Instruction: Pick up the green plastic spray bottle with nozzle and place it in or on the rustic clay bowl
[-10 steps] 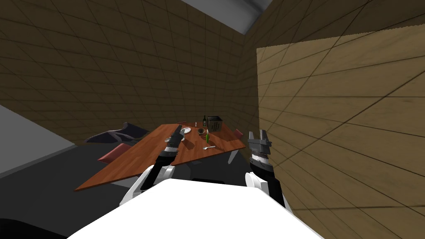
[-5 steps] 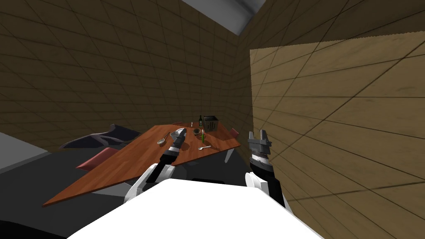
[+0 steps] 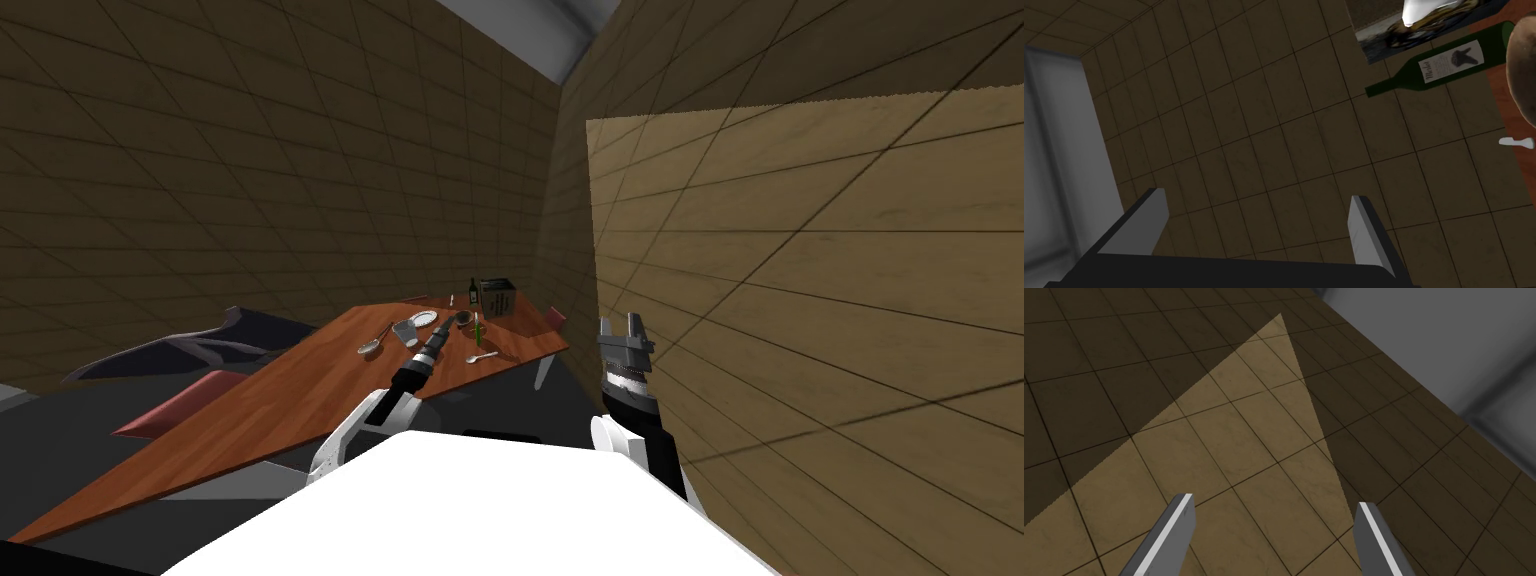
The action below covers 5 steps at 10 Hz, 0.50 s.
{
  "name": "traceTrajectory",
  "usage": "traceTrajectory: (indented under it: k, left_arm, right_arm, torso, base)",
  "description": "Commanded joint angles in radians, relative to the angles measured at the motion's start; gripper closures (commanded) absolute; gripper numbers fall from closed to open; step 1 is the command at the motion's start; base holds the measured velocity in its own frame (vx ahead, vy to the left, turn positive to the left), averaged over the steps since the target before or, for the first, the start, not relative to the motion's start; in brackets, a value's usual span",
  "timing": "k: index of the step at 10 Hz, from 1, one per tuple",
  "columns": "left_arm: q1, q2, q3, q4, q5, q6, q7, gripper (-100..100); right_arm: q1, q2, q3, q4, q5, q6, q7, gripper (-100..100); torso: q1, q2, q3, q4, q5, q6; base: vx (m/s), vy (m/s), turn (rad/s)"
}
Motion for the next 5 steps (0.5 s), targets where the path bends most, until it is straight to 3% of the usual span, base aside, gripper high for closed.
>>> traceTrajectory:
  k: [1,2,5]
  left_arm:
    - [-0.017,0.030,-0.004,0.044,-0.005,0.047,-0.016,-100]
    - [-0.017,0.030,-0.004,0.044,-0.005,0.047,-0.016,-100]
    - [-0.056,0.086,-0.015,0.135,-0.017,0.132,-0.046,-100]
  right_arm:
    - [0.000,0.000,0.000,0.000,0.000,0.000,0.000,0]
    - [0.000,0.000,0.000,0.000,0.000,0.000,0.000,0]
    - [0.000,0.000,0.000,0.000,0.000,0.000,0.000,0]
  torso:
    - [0.000,0.000,0.000,0.000,0.000,0.000]
    - [-0.001,0.000,0.000,0.000,0.000,0.000]
    - [-0.001,-0.001,0.000,0.000,0.000,0.000]
  base:
    - [0.013,-0.107,-0.137]
    - [0.019,-0.081,-0.050]
    - [0.023,-0.100,-0.125]
